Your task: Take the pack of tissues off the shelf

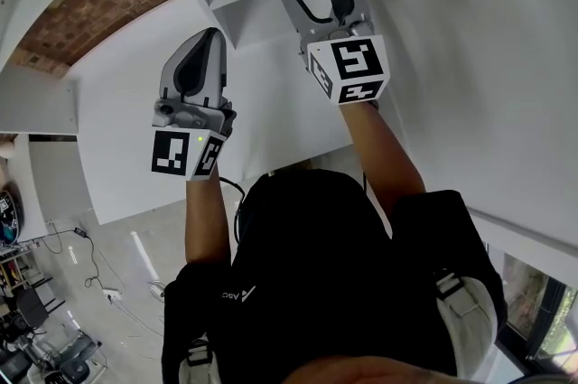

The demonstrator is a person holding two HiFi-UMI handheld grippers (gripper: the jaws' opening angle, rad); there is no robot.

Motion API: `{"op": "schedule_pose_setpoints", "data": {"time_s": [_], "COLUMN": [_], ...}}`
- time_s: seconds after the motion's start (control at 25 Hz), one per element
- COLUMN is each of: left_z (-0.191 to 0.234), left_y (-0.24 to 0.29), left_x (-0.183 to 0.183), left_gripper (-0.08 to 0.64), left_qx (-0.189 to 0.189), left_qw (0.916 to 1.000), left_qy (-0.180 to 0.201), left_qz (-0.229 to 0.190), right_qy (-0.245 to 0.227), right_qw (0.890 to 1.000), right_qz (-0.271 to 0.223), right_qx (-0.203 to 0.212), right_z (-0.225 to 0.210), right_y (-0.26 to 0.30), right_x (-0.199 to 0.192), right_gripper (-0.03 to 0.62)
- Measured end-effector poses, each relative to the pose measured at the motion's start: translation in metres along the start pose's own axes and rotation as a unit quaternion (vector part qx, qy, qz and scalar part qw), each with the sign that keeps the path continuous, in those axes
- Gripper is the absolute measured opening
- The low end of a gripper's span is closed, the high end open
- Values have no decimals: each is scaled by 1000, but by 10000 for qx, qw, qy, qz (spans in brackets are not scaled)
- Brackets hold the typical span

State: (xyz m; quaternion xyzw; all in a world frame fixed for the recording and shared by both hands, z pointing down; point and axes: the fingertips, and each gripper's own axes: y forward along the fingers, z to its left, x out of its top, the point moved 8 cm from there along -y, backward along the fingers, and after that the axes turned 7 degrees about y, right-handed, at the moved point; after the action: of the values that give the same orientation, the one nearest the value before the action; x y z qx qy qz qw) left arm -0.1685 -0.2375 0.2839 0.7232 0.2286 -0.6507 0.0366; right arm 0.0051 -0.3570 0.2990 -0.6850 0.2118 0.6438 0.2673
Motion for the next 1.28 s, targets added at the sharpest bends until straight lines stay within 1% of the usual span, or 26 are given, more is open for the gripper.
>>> {"op": "schedule_pose_setpoints", "data": {"time_s": [0.2,0.36,0.52,0.84,1.08,1.28], "left_z": [14,27,34,47,55,58], "left_y": [20,33,42,57,64,66], "left_x": [-11,-16,-25,-40,-53,-59], "left_gripper": [-2,-2,-2,-2,-2,-2], "left_qx": [-203,-352,-516,-703,-765,-775], "left_qw": [9997,9991,9982,9967,9958,9955], "left_qy": [-147,-243,-319,-410,-488,-522], "left_qz": [-7,-1,24,78,122,156], "right_qy": [4,97,189,303,261,182], "right_qw": [9988,9972,9945,9901,9866,9821], "right_qz": [245,451,607,931,1153,1396], "right_qx": [-415,-587,-834,-1004,-1126,-1254], "right_z": [-12,-17,-24,-38,-45,-48], "right_y": [25,48,64,99,122,130], "right_x": [-12,-20,-31,-51,-65,-73], "right_gripper": [300,336,389,414,414,414]}}
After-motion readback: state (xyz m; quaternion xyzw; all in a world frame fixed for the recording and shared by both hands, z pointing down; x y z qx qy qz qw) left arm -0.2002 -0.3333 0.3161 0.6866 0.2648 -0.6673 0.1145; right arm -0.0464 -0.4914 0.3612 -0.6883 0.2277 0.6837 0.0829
